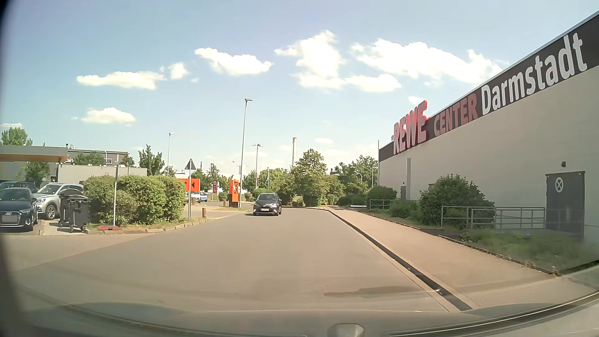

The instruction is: Follow the waypoints while adhering to traffic rules and regulations

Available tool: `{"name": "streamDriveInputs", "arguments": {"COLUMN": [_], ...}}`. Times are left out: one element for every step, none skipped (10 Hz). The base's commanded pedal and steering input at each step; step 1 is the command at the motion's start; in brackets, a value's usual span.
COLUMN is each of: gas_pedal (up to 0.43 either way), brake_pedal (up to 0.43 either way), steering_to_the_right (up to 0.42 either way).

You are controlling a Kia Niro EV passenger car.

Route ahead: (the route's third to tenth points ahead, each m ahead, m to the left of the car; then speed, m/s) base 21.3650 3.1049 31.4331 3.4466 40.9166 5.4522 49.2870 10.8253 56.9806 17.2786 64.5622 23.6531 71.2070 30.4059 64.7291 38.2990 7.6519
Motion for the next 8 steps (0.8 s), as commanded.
{"name": "streamDriveInputs", "arguments": {"gas_pedal": [0.177, 0.177, 0.177, 0.177, 0.169, 0.157, 0.150, 0.130], "brake_pedal": [0.030, 0.030, 0.030, 0.030, 0.030, 0.030, 0.030, 0.030], "steering_to_the_right": [0.004, 0.004, 0.004, 0.003, 0.003, 0.002, 0.001, 0.001]}}
